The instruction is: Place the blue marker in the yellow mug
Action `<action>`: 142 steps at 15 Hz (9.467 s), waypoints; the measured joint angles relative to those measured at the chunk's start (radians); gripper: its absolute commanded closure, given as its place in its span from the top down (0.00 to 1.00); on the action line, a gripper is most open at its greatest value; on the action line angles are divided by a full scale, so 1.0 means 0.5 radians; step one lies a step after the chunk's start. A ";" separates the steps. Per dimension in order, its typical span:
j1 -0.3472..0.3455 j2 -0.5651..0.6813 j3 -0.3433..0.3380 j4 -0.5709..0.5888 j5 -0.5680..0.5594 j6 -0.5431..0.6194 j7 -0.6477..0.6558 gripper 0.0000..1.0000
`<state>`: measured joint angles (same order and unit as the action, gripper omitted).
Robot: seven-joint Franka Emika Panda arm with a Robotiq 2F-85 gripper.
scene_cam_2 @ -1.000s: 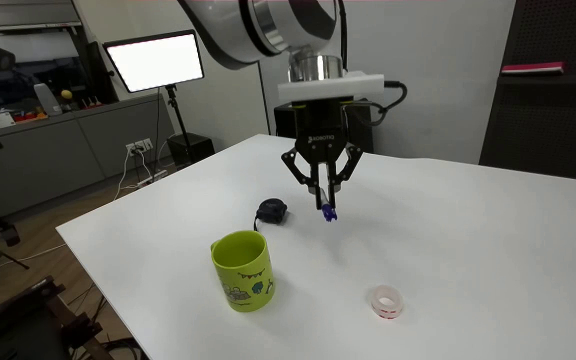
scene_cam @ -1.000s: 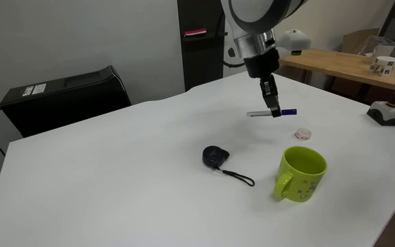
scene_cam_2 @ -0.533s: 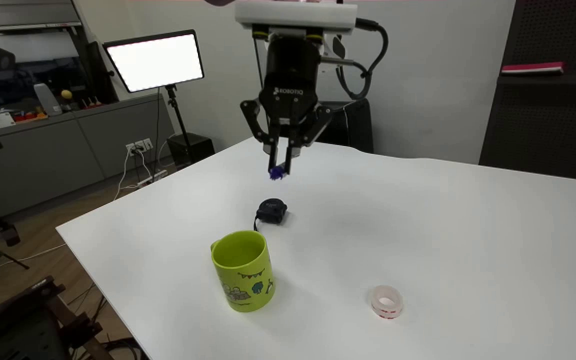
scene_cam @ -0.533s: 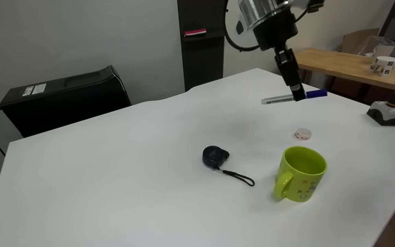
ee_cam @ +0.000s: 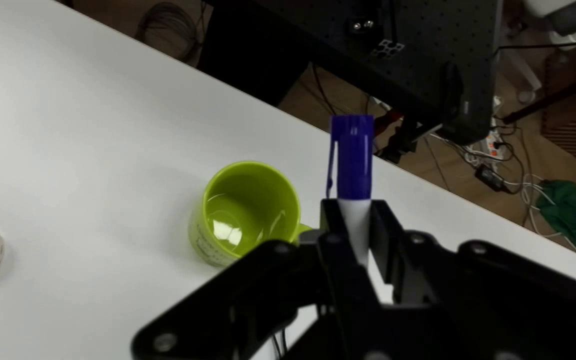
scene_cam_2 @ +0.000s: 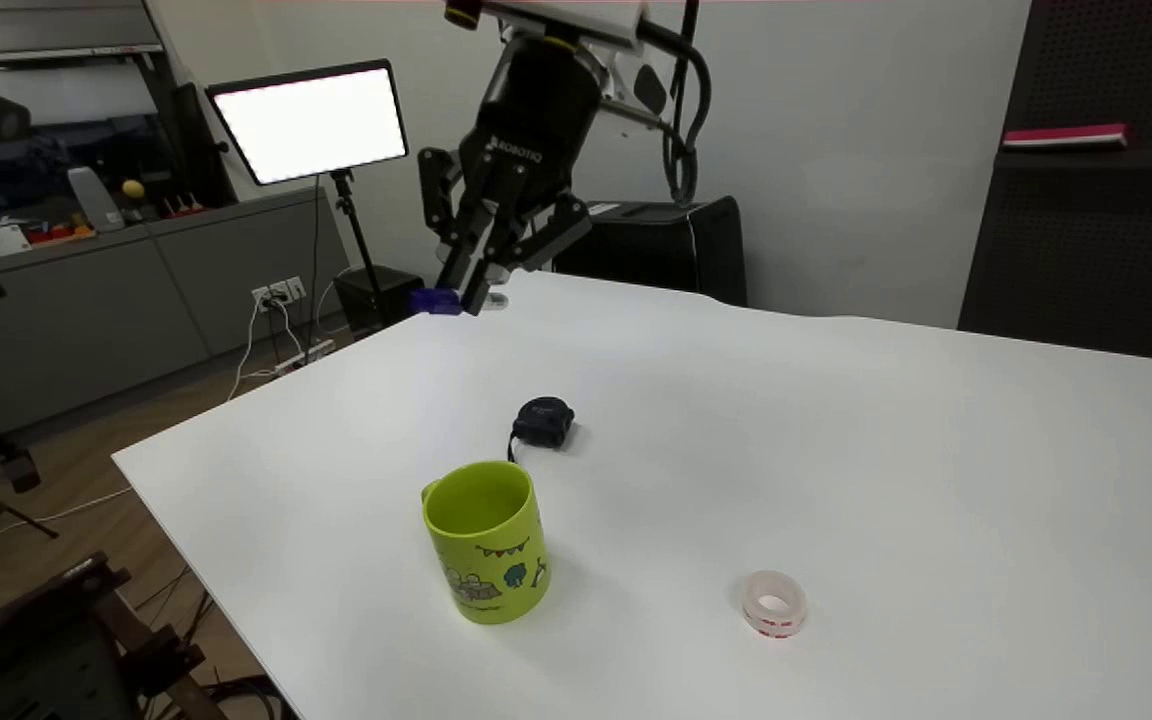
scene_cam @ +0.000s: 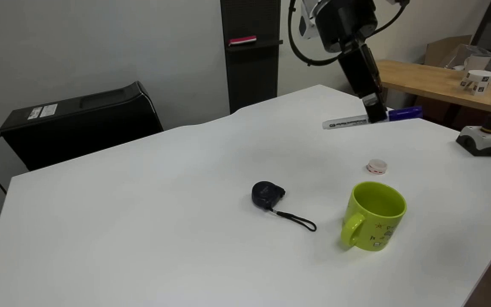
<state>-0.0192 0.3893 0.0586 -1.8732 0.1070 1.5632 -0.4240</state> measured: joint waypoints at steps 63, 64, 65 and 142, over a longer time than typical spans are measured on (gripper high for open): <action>-0.404 0.691 -0.179 -0.035 1.090 -0.229 0.085 0.05; -0.391 0.679 -0.177 -0.069 1.091 -0.198 0.083 0.05; -0.380 0.666 -0.175 -0.106 1.091 -0.167 0.078 0.05; -0.544 0.650 -0.225 -0.165 0.949 -0.016 -0.021 1.00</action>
<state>-0.2914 0.7142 -0.0539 -1.9556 0.5814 1.5553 -0.4343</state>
